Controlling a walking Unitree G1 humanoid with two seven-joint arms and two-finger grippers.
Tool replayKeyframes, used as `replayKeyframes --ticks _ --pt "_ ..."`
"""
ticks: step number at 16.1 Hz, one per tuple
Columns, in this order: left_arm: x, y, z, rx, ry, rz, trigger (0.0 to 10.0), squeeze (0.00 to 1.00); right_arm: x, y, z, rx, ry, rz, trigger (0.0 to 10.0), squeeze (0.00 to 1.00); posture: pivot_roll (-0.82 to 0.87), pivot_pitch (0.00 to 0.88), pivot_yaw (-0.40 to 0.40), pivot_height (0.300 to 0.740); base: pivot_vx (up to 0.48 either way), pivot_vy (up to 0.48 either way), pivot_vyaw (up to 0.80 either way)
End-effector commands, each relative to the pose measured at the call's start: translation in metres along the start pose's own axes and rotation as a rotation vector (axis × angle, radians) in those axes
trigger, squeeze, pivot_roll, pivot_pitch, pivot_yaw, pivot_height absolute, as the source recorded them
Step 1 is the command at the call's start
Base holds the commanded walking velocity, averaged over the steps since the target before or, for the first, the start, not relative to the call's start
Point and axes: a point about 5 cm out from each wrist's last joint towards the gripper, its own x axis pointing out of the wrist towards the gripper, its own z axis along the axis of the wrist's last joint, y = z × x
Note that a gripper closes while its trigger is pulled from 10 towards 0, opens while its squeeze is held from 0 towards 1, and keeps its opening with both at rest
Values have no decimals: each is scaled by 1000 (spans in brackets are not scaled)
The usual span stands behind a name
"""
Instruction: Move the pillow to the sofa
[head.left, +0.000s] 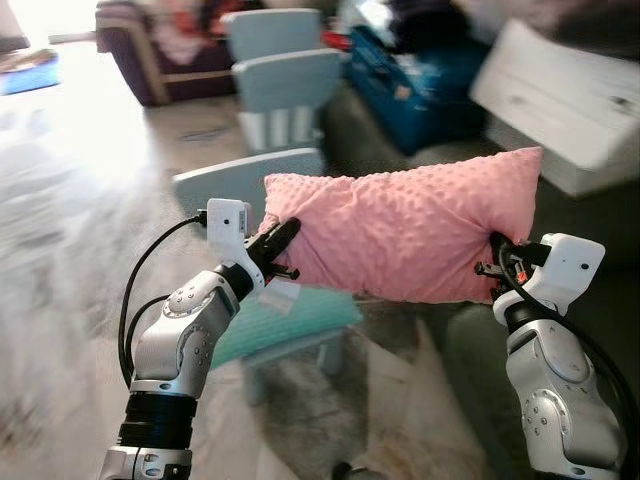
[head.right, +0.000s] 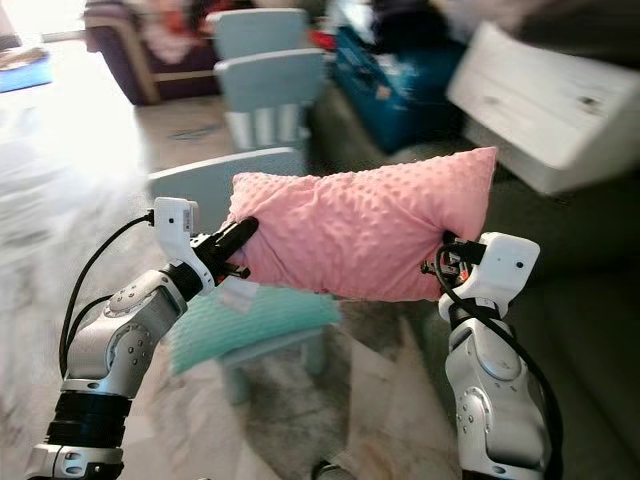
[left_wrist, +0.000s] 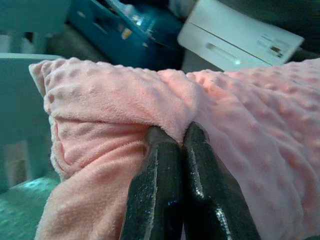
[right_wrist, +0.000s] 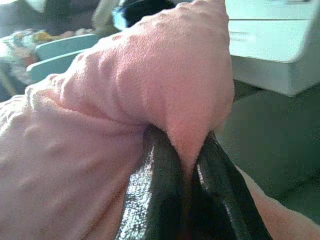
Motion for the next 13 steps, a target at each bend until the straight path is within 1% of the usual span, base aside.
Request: replayKeyframes --ticks 1,13 --pt "2 -2 5 13 -15 -26 10000 0 0 -1 3 -6 -12 -9 10000 0 -157 111 -13 740 0 0 -800" --pt "3 -3 3 8 -21 -37 10000 0 1 -1 4 -11 -9 -5 10000 0 -160 113 -25 740 0 0 -800"
